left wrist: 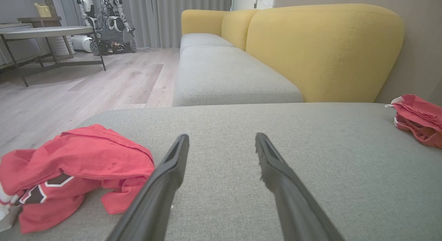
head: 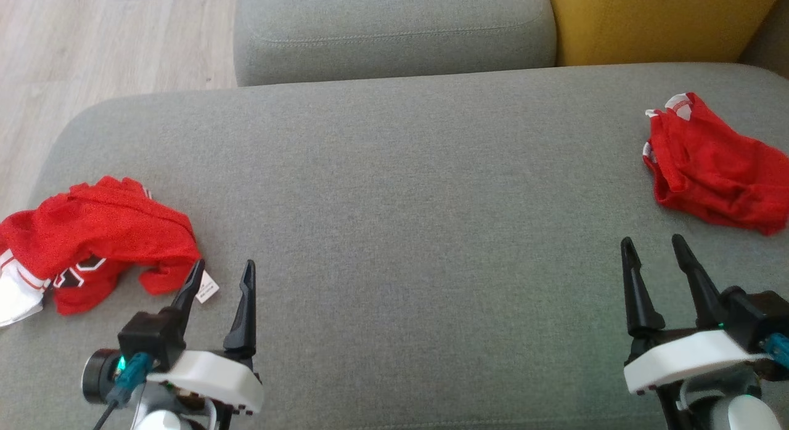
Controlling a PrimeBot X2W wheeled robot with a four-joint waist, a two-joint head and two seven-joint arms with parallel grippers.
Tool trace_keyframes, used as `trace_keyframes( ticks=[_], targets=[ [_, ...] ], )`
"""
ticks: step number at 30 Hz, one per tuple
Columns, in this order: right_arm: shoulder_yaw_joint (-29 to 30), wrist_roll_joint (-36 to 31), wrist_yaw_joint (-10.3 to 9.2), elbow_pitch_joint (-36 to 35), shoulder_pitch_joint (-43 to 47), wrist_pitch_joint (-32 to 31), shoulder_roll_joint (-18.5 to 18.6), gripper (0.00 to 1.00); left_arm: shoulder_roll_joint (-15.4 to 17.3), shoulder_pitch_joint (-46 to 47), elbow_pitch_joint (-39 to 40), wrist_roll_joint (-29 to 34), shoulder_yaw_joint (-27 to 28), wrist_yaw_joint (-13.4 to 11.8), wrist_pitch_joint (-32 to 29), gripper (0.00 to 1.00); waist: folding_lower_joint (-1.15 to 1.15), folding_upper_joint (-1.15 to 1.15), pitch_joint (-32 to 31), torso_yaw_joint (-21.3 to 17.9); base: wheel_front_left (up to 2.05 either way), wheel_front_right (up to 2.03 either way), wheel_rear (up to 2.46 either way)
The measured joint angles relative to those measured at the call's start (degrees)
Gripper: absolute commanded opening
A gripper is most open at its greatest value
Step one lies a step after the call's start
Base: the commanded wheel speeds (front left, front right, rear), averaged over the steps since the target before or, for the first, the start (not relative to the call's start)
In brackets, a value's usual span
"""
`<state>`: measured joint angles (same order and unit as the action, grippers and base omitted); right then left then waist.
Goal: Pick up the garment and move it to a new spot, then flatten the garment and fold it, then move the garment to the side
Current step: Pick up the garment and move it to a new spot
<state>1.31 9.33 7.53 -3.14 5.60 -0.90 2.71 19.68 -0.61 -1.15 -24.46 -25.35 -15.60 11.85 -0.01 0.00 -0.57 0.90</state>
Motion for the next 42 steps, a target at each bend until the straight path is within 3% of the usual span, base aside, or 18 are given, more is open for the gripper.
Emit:
trace_keyframes(
  ticks=[15, 20, 42],
  targets=[
    [0.8, -0.4, 0.00, 0.0, 0.0, -0.2, -0.1, 1.00, 0.0, 0.2, -0.1, 0.0, -0.3, 0.0, 0.0, 1.00, 0.00, 0.00, 0.2, 0.2, 0.00, 0.00, 0.00],
    [1.5, -0.6, 0.00, -0.9, 0.0, -0.7, -0.1, 1.00, -0.1, 1.6, -0.1, 0.0, -0.5, 0.0, 0.0, 1.00, 0.00, 0.00, 0.3, 2.1, 0.00, 0.00, 0.00],
    [-1.7, -1.4, 0.00, -3.4, 0.0, -1.7, -0.1, 1.00, 0.1, 2.5, -0.5, -1.2, 0.3, -0.6, 0.9, 1.00, 0.01, 0.00, 0.2, 22.0, 0.00, 0.00, 0.00]
  ],
)
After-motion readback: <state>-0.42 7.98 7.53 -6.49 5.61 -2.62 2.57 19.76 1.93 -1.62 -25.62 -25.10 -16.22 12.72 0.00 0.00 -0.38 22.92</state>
